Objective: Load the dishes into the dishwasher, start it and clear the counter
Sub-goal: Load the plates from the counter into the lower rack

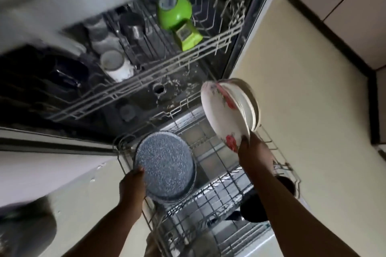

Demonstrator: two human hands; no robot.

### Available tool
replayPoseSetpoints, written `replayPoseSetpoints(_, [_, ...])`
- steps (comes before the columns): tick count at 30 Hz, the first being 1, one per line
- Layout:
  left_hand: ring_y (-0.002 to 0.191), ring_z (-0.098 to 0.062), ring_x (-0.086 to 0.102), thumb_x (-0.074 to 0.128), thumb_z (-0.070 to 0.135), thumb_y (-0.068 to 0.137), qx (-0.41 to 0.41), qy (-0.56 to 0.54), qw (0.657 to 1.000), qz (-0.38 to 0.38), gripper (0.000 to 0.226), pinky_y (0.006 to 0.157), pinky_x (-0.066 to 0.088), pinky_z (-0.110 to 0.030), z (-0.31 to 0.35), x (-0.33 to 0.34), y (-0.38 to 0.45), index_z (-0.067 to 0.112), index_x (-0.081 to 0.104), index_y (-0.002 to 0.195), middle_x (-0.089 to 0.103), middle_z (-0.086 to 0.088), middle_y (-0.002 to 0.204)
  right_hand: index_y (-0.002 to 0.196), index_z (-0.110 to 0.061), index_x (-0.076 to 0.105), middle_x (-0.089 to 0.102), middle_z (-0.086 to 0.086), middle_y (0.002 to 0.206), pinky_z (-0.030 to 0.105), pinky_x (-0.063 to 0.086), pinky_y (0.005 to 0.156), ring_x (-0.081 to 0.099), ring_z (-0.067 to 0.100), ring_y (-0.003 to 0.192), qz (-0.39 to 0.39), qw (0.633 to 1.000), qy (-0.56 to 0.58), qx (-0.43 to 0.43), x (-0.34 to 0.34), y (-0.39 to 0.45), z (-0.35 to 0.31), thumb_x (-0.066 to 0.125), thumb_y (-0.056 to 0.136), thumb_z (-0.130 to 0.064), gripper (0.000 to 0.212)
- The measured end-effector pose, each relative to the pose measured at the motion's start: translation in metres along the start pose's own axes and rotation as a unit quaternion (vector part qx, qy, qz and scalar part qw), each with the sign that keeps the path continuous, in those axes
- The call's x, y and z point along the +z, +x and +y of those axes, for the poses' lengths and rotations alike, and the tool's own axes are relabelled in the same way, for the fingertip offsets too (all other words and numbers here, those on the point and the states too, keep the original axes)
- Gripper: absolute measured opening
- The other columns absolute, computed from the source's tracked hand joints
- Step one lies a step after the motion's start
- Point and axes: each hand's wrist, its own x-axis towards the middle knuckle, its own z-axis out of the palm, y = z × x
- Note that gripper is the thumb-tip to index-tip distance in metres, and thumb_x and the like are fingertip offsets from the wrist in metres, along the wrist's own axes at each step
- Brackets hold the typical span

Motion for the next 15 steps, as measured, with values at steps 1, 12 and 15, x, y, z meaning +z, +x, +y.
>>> replayPoseSetpoints(1, [0.096,-0.028,0.061,0.053,0.027,0.098,0.0,-0.014,1.0,-0.005,0.032,0.088,0.05,-0.041,-0.004,0.005,0.002,0.007,0.062,0.122,0.065,-0.018,0.116,0.125,-0.017,0.058,0.066,0.02,0.113,0.04,0.046,0.081,0.061,0.041,0.1,0.001,1.0,-0.005,-0.006,0.004,0.003,0.002,0.042,0.099,-0.03,0.033])
replayPoseSetpoints(12, [0.106,-0.036,0.058,0.055,0.031,0.099,-0.03,-0.146,0.988,-0.038,0.021,0.069,0.044,-0.033,-0.008,0.024,0.013,0.014,0.064,0.108,0.059,-0.022,0.127,0.113,-0.008,0.061,0.068,0.024,0.098,0.038,0.046,0.071,0.063,0.041,0.087,0.038,0.998,0.03,-0.029,0.037,0.027,0.006,0.045,0.1,-0.027,0.028])
replayPoseSetpoints(15, [0.082,-0.027,0.056,0.055,0.028,0.099,-0.026,-0.163,0.985,-0.045,0.03,0.06,0.038,-0.026,-0.007,0.024,0.016,0.008,0.061,0.12,0.06,-0.025,0.118,0.108,-0.006,0.061,0.067,0.023,0.094,0.033,0.039,0.065,0.063,0.039,0.083,0.045,0.998,0.032,-0.035,0.046,0.036,0.007,0.045,0.099,-0.026,0.027])
